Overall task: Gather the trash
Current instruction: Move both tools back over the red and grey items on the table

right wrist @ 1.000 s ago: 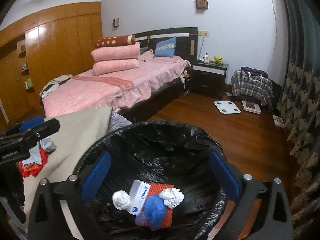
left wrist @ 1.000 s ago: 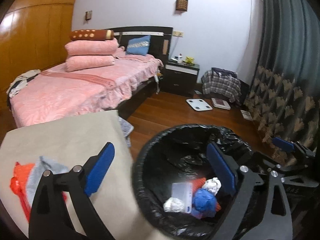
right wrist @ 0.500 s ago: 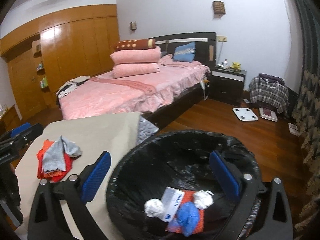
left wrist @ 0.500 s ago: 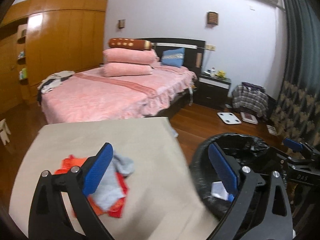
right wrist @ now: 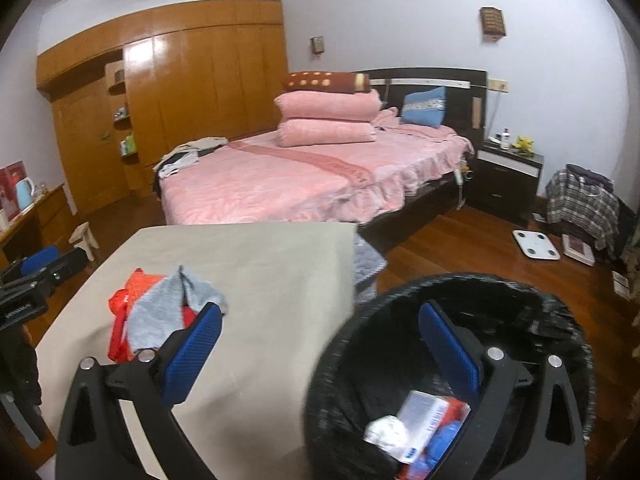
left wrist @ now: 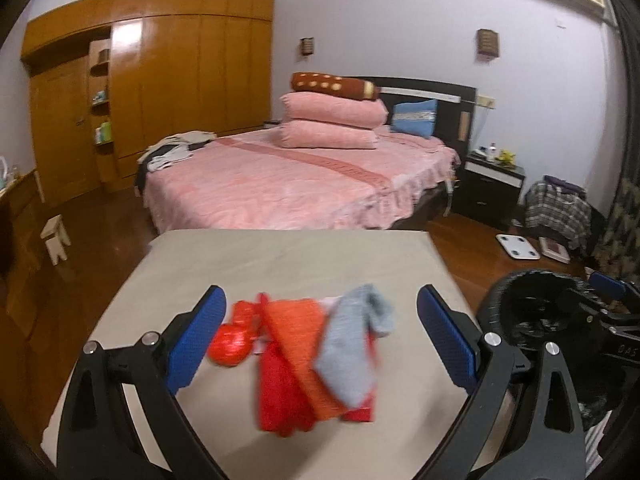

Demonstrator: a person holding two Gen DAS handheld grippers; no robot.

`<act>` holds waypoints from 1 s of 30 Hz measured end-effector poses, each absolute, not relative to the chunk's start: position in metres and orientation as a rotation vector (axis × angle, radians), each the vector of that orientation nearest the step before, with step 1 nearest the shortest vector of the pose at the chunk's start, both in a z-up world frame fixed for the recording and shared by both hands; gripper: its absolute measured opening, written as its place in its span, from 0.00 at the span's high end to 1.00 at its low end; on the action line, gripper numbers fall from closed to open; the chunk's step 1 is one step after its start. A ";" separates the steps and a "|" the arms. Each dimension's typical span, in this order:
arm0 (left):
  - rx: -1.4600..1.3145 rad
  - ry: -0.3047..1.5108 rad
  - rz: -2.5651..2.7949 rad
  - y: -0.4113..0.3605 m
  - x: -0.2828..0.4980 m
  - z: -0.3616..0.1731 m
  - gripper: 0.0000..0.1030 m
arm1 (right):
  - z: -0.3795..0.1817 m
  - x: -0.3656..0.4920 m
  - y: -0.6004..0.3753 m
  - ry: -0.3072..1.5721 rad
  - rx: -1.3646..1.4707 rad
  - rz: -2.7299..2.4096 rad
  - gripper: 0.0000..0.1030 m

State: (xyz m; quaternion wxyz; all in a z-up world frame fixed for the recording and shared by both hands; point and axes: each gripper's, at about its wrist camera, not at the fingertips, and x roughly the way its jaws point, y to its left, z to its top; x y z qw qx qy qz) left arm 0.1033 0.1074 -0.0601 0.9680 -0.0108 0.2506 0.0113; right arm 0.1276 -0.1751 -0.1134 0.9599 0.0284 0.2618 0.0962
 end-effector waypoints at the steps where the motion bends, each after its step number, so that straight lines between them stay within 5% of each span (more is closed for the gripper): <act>1: -0.020 0.510 0.039 0.114 0.105 -0.062 0.09 | -0.115 0.130 -0.170 0.533 0.054 0.203 0.06; 30: -0.087 0.590 0.198 0.217 0.157 -0.111 0.09 | -0.164 0.225 -0.025 0.617 -0.029 0.423 0.06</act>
